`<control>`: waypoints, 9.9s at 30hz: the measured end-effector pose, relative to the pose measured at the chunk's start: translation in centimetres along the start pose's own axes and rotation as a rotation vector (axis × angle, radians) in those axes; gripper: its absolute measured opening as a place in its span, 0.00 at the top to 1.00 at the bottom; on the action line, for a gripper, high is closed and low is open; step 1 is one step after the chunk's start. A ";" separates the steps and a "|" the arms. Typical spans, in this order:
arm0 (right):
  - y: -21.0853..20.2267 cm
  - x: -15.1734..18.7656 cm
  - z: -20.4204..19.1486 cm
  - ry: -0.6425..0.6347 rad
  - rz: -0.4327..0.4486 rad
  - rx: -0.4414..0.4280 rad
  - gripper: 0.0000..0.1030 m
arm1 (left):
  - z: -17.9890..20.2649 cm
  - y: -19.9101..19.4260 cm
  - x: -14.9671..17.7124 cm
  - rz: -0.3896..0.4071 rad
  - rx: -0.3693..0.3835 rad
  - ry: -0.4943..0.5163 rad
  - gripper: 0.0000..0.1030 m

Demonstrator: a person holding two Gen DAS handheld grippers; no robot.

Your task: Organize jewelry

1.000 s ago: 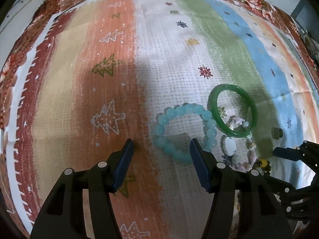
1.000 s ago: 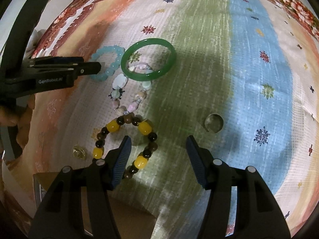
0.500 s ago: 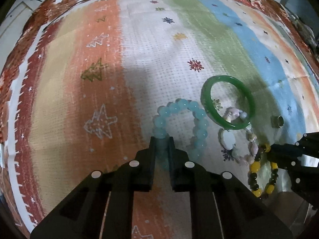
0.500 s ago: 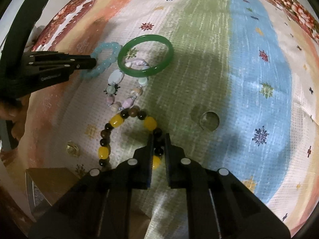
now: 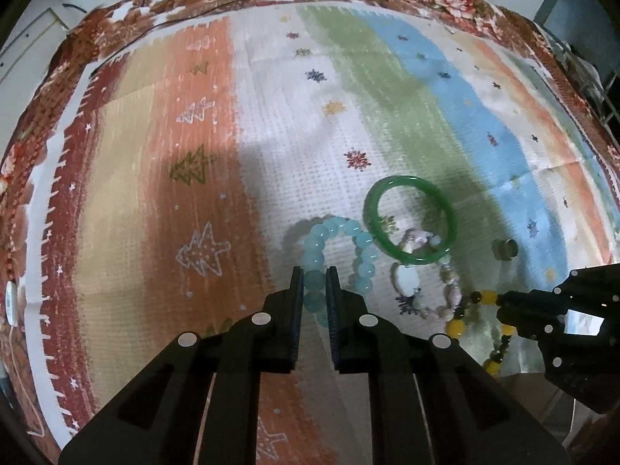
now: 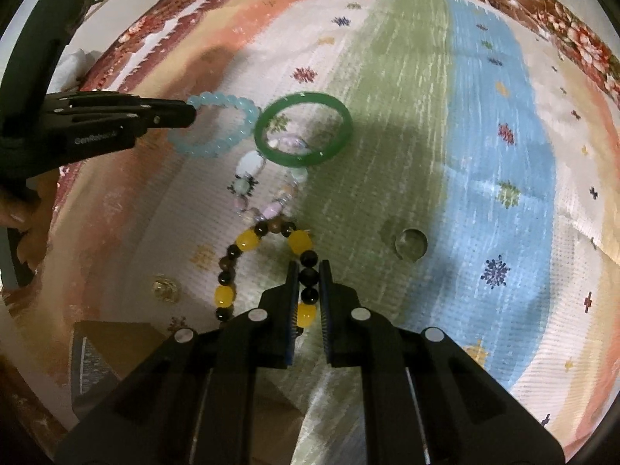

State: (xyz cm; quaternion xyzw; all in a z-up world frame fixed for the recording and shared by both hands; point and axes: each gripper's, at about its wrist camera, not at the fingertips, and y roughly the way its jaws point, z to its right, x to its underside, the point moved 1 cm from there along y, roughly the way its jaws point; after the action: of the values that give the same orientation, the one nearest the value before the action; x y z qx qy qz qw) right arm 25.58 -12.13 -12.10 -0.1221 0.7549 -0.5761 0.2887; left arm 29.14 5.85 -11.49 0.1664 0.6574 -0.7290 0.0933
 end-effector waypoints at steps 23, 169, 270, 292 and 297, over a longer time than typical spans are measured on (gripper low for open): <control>-4.0 0.2 -1.8 -0.034 0.088 0.013 0.89 | 1.4 -3.5 0.9 0.062 0.016 0.001 0.89; -10.3 3.3 2.5 0.100 0.208 -0.039 0.42 | 4.6 -6.3 3.3 0.055 0.108 0.067 0.46; -5.6 0.7 2.4 0.032 0.142 0.021 0.78 | 4.7 -6.0 0.7 0.082 0.094 0.087 0.89; -11.9 3.8 -1.2 -0.008 0.292 0.043 0.78 | 7.9 -11.4 5.0 0.178 0.157 0.096 0.89; -12.7 5.0 -2.3 -0.017 0.306 0.033 0.78 | 8.6 -12.9 6.1 0.211 0.178 0.098 0.89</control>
State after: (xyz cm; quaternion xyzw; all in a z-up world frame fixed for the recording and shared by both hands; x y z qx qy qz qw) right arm 18.39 -16.79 -1.25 -0.0056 0.7526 -0.5368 0.3814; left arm 17.86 -0.62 -1.05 0.2776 0.5728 -0.7615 0.1220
